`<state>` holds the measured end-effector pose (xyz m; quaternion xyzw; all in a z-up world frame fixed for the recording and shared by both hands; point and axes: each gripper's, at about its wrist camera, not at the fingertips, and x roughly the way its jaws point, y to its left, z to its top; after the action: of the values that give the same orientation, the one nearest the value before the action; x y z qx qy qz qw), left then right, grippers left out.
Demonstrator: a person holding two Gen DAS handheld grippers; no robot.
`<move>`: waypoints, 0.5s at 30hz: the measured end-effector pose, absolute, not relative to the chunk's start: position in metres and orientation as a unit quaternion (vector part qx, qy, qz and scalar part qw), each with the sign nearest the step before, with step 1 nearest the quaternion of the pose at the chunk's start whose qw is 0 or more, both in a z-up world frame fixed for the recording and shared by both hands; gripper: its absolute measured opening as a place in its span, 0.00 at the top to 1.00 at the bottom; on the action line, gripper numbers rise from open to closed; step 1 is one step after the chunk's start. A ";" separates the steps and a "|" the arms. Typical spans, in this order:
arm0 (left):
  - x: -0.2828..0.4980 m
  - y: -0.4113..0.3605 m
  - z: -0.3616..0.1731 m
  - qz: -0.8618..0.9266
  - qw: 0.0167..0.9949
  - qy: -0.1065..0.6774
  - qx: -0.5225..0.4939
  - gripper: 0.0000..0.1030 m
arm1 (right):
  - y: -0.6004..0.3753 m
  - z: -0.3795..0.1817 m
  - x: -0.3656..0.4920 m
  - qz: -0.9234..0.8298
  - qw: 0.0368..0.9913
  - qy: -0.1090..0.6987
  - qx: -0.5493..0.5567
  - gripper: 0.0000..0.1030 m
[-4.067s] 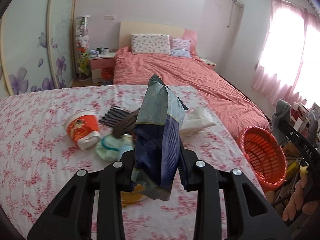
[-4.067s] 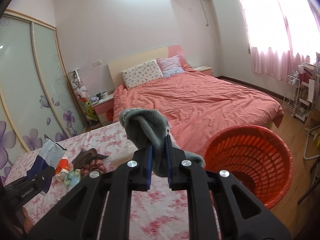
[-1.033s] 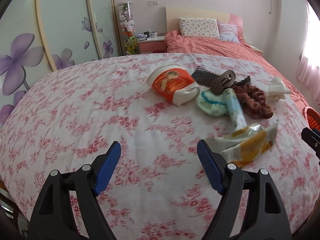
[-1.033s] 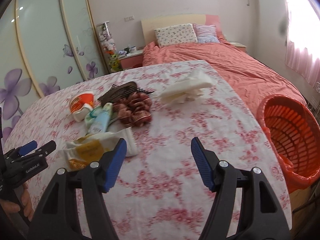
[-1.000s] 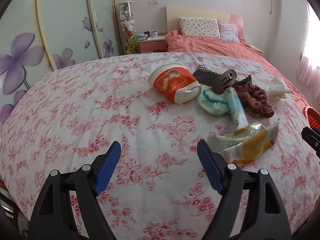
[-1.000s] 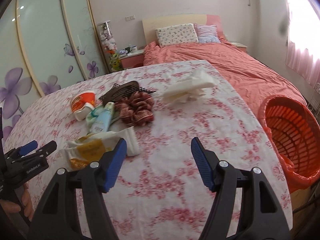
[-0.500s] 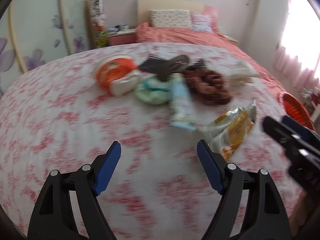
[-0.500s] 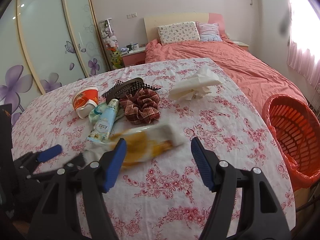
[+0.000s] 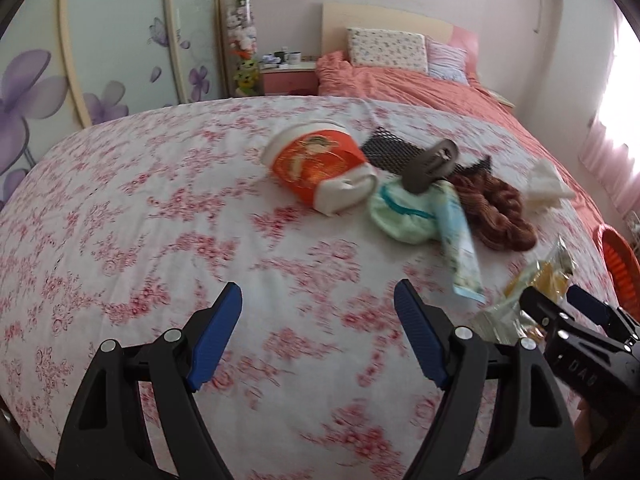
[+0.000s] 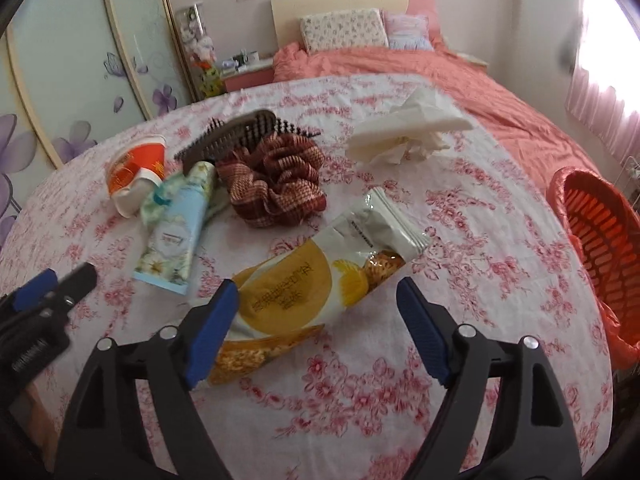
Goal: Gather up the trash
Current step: 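Grasp the yellow snack wrapper with right tool while left tool grasps the light blue tube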
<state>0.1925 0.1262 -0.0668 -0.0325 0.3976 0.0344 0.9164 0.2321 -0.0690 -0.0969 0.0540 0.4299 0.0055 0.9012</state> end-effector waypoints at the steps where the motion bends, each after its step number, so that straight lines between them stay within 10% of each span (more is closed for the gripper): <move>1: 0.194 0.129 -0.067 0.036 0.916 0.397 -0.036 0.24 | -0.073 -0.096 0.236 -0.002 0.903 0.427 0.054 0.32; 5: 0.198 0.129 -0.065 0.029 0.916 0.397 -0.046 0.24 | -0.100 -0.090 0.255 -0.036 0.900 0.429 0.068 0.39; 9: 0.205 0.119 -0.061 0.014 0.920 0.390 -0.046 0.24 | -0.115 -0.084 0.248 -0.039 0.894 0.428 0.123 0.21; 15: 0.206 0.115 -0.057 0.009 0.921 0.386 -0.050 0.24 | -0.102 -0.098 0.248 -0.057 0.881 0.449 0.137 0.21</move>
<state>0.2057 0.1153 -0.0569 -0.0501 0.3856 0.0091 0.9212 0.2477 -0.1016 -0.0980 0.1367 0.4485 -0.0570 0.8814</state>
